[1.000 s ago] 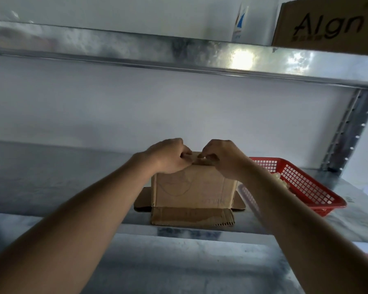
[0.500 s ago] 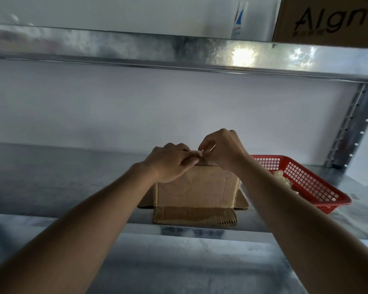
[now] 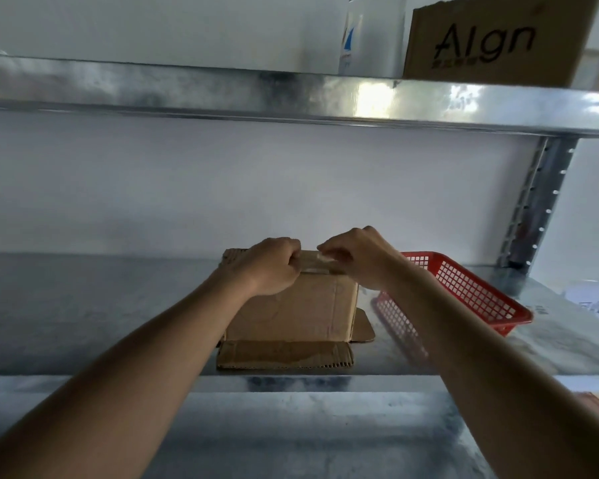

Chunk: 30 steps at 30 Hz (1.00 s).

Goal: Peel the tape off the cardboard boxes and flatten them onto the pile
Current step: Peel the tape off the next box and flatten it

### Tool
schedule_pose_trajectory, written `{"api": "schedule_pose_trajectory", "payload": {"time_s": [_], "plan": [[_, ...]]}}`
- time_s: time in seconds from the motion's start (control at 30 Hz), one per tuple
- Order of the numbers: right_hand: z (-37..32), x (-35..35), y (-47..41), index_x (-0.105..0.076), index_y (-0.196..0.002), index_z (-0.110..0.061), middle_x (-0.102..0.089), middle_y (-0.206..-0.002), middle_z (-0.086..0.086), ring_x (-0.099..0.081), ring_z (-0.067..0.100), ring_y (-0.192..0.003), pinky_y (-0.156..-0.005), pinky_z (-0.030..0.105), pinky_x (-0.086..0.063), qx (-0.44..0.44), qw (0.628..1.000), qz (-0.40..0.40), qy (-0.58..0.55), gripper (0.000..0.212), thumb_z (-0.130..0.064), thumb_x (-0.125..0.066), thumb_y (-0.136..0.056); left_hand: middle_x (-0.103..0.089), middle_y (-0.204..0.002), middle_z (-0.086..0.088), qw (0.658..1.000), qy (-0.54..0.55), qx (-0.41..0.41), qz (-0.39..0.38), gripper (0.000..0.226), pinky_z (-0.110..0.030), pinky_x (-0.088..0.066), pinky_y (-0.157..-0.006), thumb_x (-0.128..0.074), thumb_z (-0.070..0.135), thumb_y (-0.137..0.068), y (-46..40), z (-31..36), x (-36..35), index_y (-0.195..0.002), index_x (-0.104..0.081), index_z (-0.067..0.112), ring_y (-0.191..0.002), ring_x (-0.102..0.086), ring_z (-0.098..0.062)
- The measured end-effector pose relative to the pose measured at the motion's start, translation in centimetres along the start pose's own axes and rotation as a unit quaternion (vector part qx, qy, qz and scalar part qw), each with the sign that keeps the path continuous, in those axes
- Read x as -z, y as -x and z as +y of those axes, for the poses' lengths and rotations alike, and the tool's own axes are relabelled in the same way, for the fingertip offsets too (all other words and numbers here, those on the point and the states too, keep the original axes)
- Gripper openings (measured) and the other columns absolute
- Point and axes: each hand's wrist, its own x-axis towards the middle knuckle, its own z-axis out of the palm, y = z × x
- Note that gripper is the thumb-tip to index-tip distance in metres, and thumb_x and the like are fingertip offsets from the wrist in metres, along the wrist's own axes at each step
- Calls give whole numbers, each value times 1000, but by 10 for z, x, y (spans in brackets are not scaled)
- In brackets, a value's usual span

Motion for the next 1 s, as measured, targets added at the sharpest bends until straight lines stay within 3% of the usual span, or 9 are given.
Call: {"api": "schedule_pose_trajectory", "payload": {"time_s": [0.1, 0.23, 0.33, 0.4, 0.53, 0.67, 0.8, 0.9, 1.0], "plan": [[2, -1, 1, -78, -117, -20, -79, -105, -4, -68, -10, -80, -77, 4, -51, -31, 995, 16, -92, 30, -6, -77, -90, -61, -115, 7, 999, -1, -30, 12, 30, -39, -52, -87, -45, 32, -108, 0, -1, -5, -128, -67, 31, -101, -60, -15], [0, -3, 0, -80, -106, -25, -76, -98, -10, -70, -2, -79, -72, 12, -54, -123, 972, 66, -190, 35, -25, -94, -74, -56, -122, 8, 999, -18, -39, 11, 38, -37, -49, -87, -40, 39, -109, 2, -2, -9, -142, -60, 36, -107, -57, -15], [-4, -7, -6, -78, -114, -26, -71, -105, -10, -64, 8, -93, -67, 12, -41, -155, 975, -10, -161, 34, -41, -84, -84, -56, -127, 7, 999, -28, -37, 8, 42, -41, -49, -92, -37, 45, -109, 4, -4, -9, -143, -61, 35, -112, -56, -16], [-6, -7, -11, -81, -106, -25, -74, -102, -9, -65, 9, -95, -66, 15, -42, -155, 975, -39, -156, 24, -42, -79, -89, -56, -130, 8, 999, -23, -35, 8, 43, -44, -49, -97, -37, 45, -109, 6, -4, -8, -143, -61, 34, -115, -56, -16], [-3, -10, -12, -78, -86, -21, -73, -89, -7, -66, 10, -88, -61, 14, -41, -202, 968, 31, -146, 7, -26, -77, -91, -56, -135, 9, 999, -25, -39, 22, 44, -45, -50, -99, -36, 44, -109, 10, -4, -9, -143, -61, 30, -119, -56, -15], [14, -2, 1, -74, -81, -16, -74, -81, -1, -71, 15, -78, -65, 23, -54, -302, 919, 142, -210, 18, -30, -83, -88, -56, -132, 11, 999, -24, -38, 23, 44, -41, -50, -97, -35, 44, -110, 13, -6, -6, -146, -59, 32, -118, -55, -12], [19, 9, 15, -81, -90, -17, -78, -87, -4, -73, 9, -71, -62, 15, -50, -241, 946, 102, -189, 14, -24, -89, -80, -54, -112, 10, 999, -28, -26, 0, 35, -37, -48, -83, -40, 41, -108, 4, 6, -3, -132, -65, 33, -100, -58, -15], [11, 4, 13, -77, -119, -18, -75, -117, 2, -71, 16, -95, -76, 20, -54, -180, 975, 19, -128, 23, -13, -71, -97, -50, -105, 3, 997, -79, 7, -11, 21, -41, -52, -82, -44, 38, -105, -7, 25, -3, -110, -60, 26, -91, -59, -24], [11, 6, 11, -74, -127, -18, -72, -128, 3, -67, 19, -112, -81, 17, -46, -138, 983, -27, -117, 33, -4, -55, -104, -47, -112, -4, 993, -109, 27, -30, 30, -44, -51, -81, -38, 44, -107, -12, 38, -9, -122, -56, 25, -91, -58, -29]]}}
